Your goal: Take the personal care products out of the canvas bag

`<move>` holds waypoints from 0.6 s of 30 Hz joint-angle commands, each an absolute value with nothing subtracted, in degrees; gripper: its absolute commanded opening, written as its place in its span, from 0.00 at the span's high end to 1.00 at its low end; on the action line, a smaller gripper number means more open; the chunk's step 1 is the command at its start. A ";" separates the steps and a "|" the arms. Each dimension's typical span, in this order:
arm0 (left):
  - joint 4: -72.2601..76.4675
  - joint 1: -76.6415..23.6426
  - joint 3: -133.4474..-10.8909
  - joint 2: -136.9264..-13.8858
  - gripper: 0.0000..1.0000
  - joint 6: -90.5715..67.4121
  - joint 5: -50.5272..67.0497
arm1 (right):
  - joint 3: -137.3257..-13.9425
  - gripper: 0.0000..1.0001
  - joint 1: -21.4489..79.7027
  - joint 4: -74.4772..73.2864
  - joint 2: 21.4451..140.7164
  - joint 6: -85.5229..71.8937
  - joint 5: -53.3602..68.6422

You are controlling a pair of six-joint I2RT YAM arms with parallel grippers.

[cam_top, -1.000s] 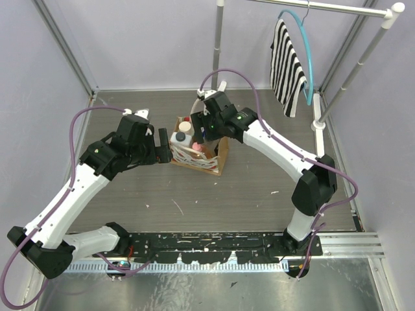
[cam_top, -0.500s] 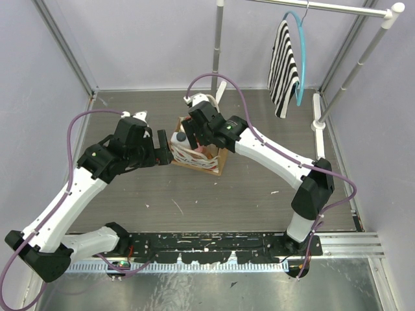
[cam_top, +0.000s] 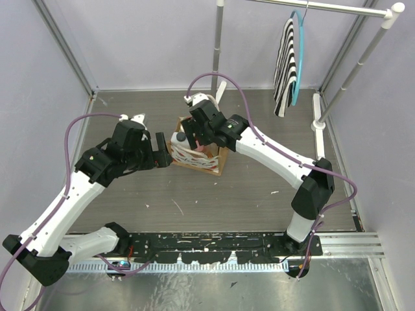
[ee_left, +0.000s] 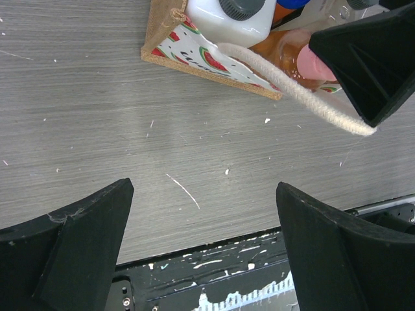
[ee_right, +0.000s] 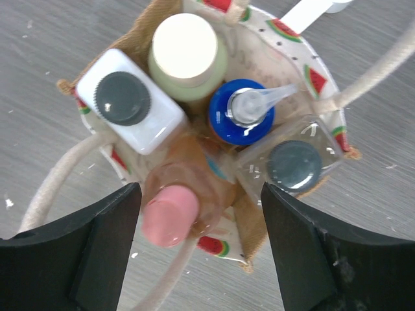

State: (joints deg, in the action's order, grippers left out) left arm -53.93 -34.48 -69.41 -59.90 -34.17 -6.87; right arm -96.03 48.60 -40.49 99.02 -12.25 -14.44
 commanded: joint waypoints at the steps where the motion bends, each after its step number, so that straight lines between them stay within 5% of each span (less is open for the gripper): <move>1: -53.27 -34.28 -68.79 -58.74 0.01 -34.37 -6.15 | -96.02 0.21 48.78 -37.69 97.69 -14.23 -6.59; 18: -53.02 -34.28 -67.94 -60.00 0.01 -34.33 -3.15 | -92.63 0.21 47.64 -39.26 103.18 -14.29 -10.21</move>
State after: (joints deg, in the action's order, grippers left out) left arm -53.87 -34.48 -69.10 -60.23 -34.59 -4.38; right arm -93.08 48.07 -39.03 100.77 -13.65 -11.03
